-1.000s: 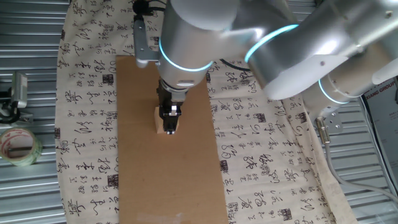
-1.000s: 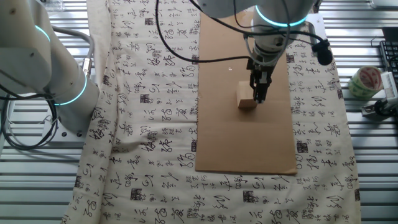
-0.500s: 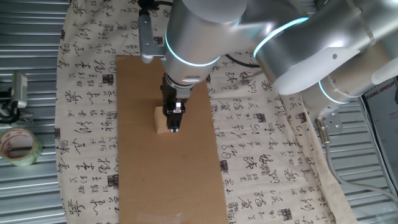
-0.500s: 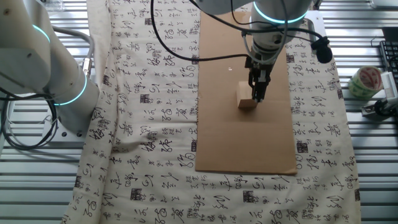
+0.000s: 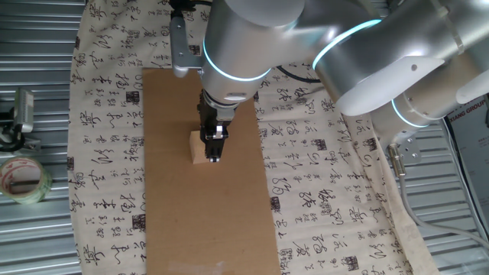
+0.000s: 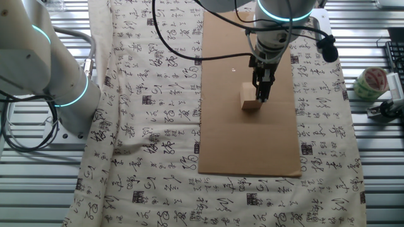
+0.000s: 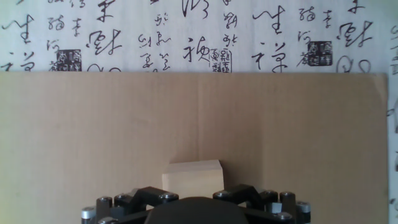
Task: Grab the block and place it at the designated location
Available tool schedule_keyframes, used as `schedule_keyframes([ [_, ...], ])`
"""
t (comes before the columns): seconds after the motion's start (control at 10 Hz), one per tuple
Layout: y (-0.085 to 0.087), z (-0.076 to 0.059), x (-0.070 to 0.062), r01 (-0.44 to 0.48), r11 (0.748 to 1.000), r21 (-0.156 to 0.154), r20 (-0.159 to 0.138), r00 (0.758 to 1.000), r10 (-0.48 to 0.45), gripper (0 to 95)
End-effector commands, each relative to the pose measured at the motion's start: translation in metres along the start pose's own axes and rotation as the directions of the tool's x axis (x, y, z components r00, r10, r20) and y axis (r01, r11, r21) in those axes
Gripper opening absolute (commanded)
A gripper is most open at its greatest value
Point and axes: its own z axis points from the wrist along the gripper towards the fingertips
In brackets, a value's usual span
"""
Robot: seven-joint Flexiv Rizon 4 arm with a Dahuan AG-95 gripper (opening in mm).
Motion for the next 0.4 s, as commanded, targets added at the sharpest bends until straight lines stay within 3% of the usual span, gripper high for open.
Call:
schedule_keyframes([
  [0.1, -0.0001, -0.0005, 0.0012, -0.002, 1.000, -0.006, -0.004, 1.000, 0.002, 95.0],
  [0.4, -0.0002, -0.0006, 0.0014, -0.001, 1.000, -0.007, -0.007, 1.000, 0.001, 95.0],
])
